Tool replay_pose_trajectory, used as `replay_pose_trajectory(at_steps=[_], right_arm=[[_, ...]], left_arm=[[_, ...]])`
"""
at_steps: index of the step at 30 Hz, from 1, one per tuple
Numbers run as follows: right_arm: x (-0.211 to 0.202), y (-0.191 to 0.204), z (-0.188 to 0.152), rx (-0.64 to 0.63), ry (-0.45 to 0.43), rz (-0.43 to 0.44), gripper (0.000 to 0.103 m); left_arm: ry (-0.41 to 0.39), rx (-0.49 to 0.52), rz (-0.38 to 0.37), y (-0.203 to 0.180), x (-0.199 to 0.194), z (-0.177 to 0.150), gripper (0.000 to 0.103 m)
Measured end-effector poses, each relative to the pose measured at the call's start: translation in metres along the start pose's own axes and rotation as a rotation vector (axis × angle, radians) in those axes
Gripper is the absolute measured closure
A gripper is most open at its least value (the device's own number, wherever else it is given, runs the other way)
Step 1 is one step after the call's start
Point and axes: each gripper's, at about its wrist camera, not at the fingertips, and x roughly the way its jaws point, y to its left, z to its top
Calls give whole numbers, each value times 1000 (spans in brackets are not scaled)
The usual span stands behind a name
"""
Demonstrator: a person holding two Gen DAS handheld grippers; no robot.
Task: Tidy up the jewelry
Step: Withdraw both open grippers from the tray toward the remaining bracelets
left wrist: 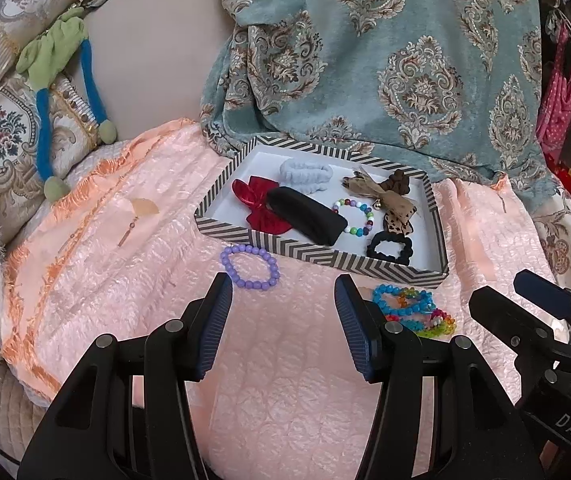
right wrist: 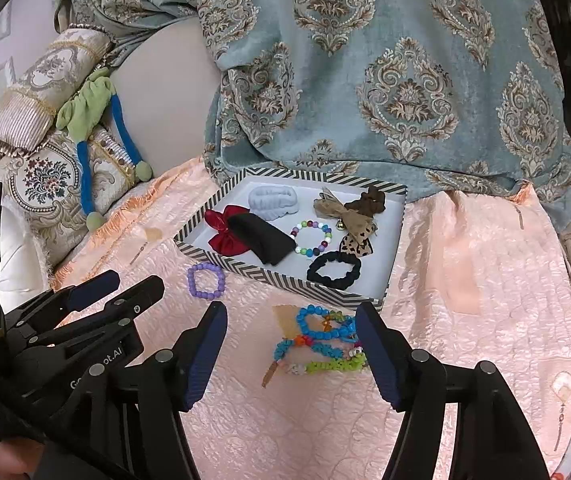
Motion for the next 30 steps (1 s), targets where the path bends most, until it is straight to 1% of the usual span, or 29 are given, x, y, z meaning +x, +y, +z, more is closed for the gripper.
replay_pose_trajectory(at_steps=[9, 30], right_arm=[[3, 0, -2, -4, 14, 0, 39], [22, -8, -8, -2, 65, -2, 39]], left_arm=[[5, -5, 2, 1, 2, -1, 50], [70, -22, -15, 11, 23, -5, 50]])
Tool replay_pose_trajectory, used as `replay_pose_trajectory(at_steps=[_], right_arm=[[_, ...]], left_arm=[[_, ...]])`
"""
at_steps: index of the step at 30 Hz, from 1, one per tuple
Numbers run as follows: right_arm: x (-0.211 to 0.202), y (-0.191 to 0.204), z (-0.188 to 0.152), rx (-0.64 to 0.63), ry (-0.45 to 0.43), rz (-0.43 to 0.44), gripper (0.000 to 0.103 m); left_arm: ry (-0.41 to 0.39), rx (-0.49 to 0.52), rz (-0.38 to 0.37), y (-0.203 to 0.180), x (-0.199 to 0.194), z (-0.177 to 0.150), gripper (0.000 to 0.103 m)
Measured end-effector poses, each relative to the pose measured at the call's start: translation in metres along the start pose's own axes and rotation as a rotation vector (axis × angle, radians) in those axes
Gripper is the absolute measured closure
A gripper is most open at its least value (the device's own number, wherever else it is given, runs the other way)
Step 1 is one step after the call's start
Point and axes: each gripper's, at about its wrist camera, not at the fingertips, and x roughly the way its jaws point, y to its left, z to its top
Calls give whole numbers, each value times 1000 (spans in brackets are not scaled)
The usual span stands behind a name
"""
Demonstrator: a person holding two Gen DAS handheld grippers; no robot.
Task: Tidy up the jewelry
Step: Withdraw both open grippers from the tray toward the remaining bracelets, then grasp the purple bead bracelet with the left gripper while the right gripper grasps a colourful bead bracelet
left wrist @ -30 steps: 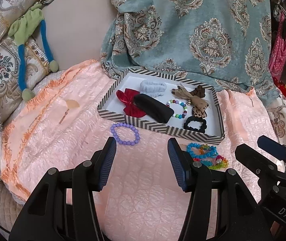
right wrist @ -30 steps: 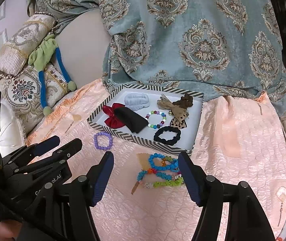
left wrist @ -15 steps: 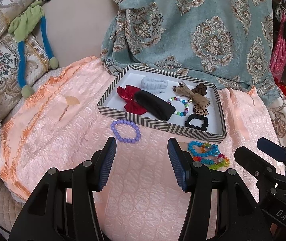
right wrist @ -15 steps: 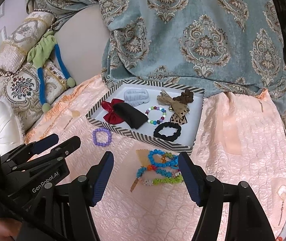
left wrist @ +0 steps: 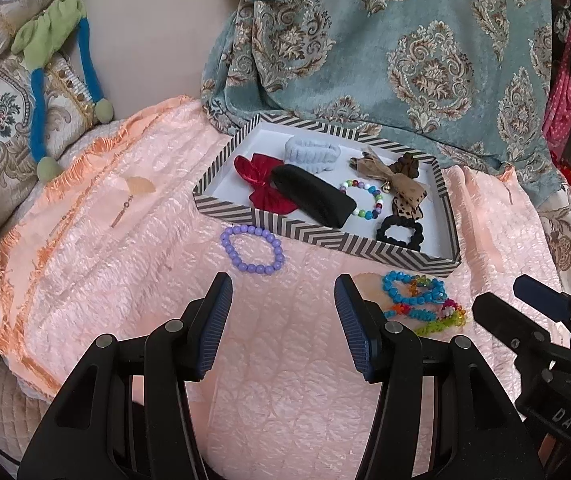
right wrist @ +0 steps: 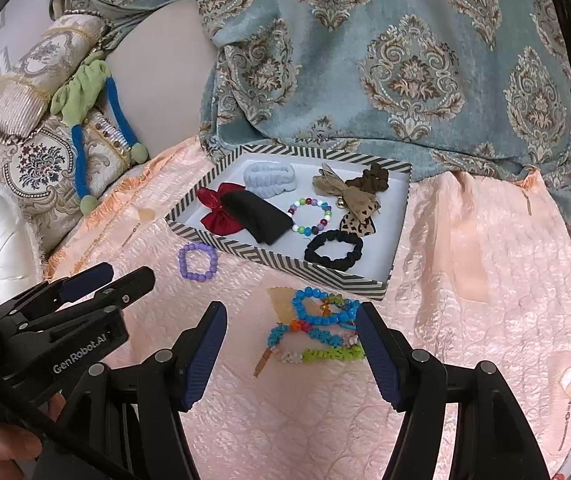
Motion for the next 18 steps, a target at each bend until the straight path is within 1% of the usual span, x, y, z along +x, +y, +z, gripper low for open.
replay_pose_trajectory(at_steps=[4, 6, 11, 13, 14, 15, 18], right_arm=[[6, -11, 0, 14, 7, 2, 39], [10, -21, -1, 22, 12, -12, 39], [24, -52, -7, 50, 46, -49, 39], [30, -64, -12, 65, 62, -46, 43], [33, -67, -14, 68, 70, -38, 50], [36, -70, -16, 69, 81, -35, 53], [46, -74, -19, 63, 104, -33, 53]], left_arm=[[37, -25, -34, 10, 9, 1, 50], [51, -41, -37, 18, 14, 1, 50], [117, -129, -80, 48, 32, 3, 50], [137, -160, -87, 60, 40, 3, 50], [146, -172, -87, 65, 44, 2, 50], [155, -184, -87, 70, 48, 2, 49], [186, -234, -91, 85, 60, 2, 47]])
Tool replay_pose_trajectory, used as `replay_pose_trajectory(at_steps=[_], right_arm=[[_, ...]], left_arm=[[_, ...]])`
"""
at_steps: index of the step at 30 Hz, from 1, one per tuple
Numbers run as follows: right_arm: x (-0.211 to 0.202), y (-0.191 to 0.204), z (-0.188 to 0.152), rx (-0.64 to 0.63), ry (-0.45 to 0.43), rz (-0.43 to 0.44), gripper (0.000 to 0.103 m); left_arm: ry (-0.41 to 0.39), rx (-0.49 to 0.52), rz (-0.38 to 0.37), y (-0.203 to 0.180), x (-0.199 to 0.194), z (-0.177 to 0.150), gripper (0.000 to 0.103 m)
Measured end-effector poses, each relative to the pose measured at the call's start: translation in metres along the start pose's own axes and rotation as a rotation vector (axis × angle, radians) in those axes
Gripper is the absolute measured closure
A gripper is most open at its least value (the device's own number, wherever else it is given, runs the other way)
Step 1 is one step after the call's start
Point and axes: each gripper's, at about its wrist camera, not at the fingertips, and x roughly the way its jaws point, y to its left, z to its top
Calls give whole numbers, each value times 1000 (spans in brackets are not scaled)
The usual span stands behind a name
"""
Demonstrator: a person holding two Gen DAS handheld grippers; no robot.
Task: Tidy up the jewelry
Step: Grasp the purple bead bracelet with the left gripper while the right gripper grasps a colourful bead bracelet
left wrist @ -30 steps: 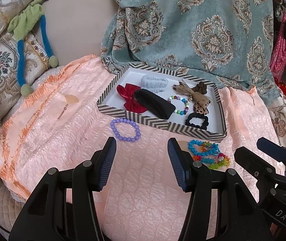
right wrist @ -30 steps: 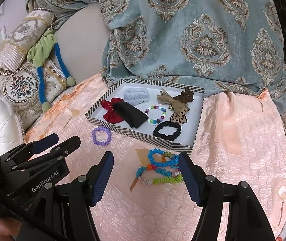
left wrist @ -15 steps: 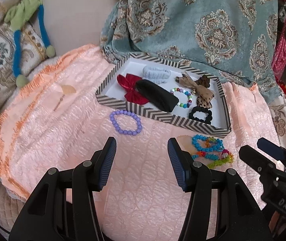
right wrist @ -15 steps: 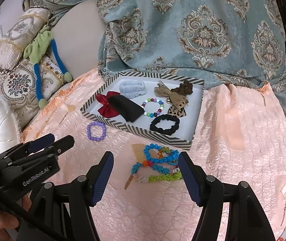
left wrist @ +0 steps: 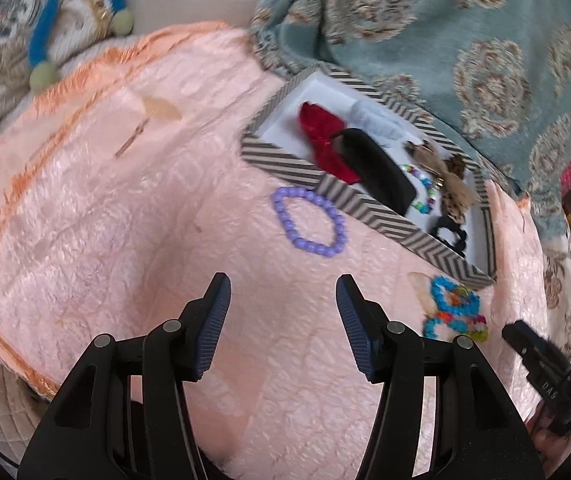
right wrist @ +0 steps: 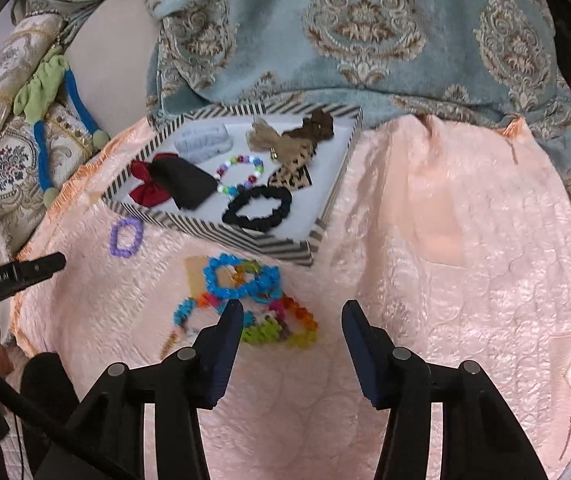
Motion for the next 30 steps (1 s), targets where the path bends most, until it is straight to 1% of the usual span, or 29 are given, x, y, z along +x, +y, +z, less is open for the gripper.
replay_pose_trajectory(at_steps=[2, 4, 9, 14, 17, 20, 22, 23, 25, 26, 30], right_arm=[[6, -3, 0, 6, 10, 5, 54], [12, -7, 2, 16, 14, 6, 54], [21, -6, 1, 7, 35, 29, 54], [29, -7, -13, 15, 73, 50, 54], [34, -7, -17, 28, 68, 55, 54], [34, -8, -17, 34, 64, 74, 60], [35, -6, -17, 26, 60, 77, 69], [35, -5, -18, 17, 55, 77, 79], [32, -5, -19, 18, 49, 94, 85], [30, -5, -19, 21, 46, 101, 90], [20, -10, -20, 35, 35, 130, 90]], left_arm=[[7, -39, -4, 9, 5, 5, 46], [4, -56, 2, 13, 7, 9, 45], [17, -69, 12, 21, 14, 14, 44], [25, -77, 13, 23, 21, 13, 44], [35, -76, 8, 21, 25, 13, 44], [33, -67, 12, 18, 26, 13, 44], [34, -66, 13, 17, 27, 13, 44], [36, -67, 13, 17, 27, 13, 44], [39, -65, 14, 17, 28, 13, 44], [39, -63, 16, 17, 29, 13, 44], [36, -66, 14, 16, 28, 14, 44]])
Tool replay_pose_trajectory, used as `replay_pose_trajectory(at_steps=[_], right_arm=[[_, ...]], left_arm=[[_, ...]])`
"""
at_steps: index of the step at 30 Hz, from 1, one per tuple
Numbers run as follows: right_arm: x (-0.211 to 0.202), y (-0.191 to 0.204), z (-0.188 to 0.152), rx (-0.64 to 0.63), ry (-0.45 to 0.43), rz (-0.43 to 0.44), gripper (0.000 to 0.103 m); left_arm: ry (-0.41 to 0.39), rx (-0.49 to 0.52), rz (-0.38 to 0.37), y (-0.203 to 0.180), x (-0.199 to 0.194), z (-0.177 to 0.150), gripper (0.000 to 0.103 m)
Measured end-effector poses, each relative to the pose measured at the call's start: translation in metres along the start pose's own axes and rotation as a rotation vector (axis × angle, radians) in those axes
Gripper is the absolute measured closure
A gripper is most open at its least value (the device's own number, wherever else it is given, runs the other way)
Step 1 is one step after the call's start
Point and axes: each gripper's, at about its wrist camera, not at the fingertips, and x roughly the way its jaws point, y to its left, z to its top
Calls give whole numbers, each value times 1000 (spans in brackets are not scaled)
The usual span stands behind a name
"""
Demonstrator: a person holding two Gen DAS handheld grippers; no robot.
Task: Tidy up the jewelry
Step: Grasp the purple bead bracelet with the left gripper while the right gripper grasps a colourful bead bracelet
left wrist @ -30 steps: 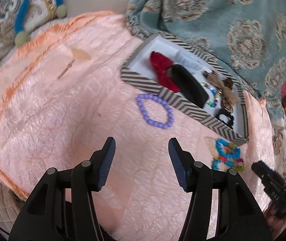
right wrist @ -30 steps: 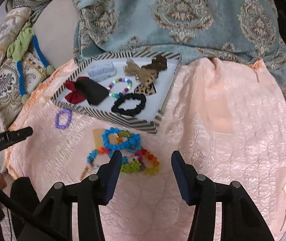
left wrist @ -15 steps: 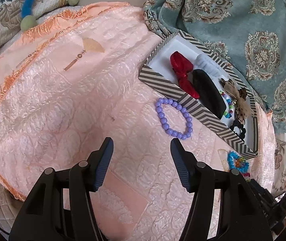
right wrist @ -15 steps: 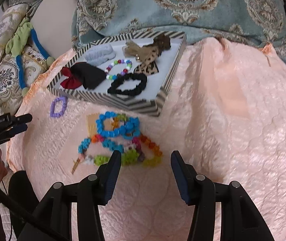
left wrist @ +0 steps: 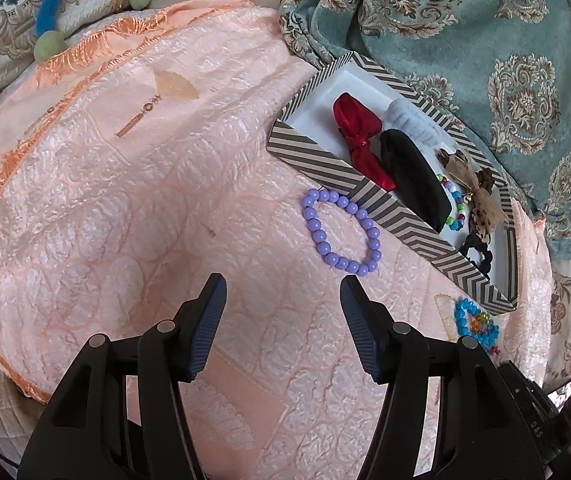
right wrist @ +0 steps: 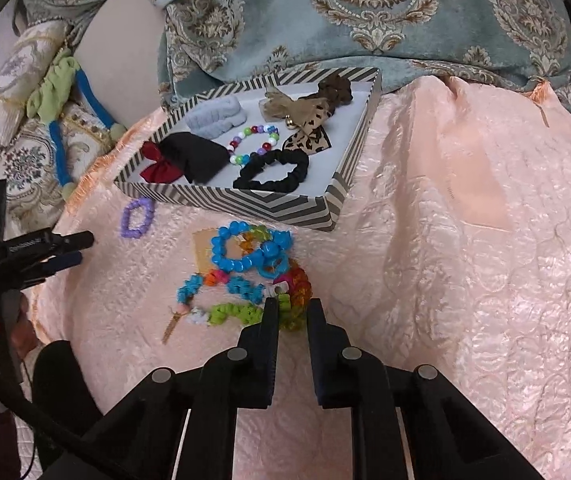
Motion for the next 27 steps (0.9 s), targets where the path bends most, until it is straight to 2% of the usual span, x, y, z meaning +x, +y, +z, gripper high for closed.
replay_pose_trajectory(at_steps=[4, 7, 8, 11, 16, 19, 22, 25, 26, 27], right_arm=[[-14, -5, -3, 0, -13, 4, 90], [-18, -11, -5, 27, 11, 46, 90], [-16, -13, -6, 31, 33, 35, 90], [-19, -15, -9, 12, 27, -34, 90], [-30, -6, -10, -45, -4, -10, 83], [-22, 2, -8, -92, 8, -19, 83], [-9, 4, -7, -119, 23, -63, 83], [-2, 1, -9, -114, 24, -53, 82], [-4, 2, -10, -113, 9, -46, 85], [-5, 2, -9, -110, 1, -38, 94]], left_arm=[[-7, -3, 0, -1, -1, 2, 44], [-4, -6, -2, -1, 0, 2, 44], [-2, -5, -3, -2, 0, 2, 44], [-2, 9, -1, -5, 1, 0, 44], [-4, 20, -3, -11, 3, 3, 44], [1, 31, -5, -15, 6, 7, 44], [3, 52, 5, -21, 11, 12, 43], [11, 65, 15, -25, 21, 18, 40], [13, 64, 26, -26, 25, 21, 40], [16, 60, 33, -26, 29, 24, 40]])
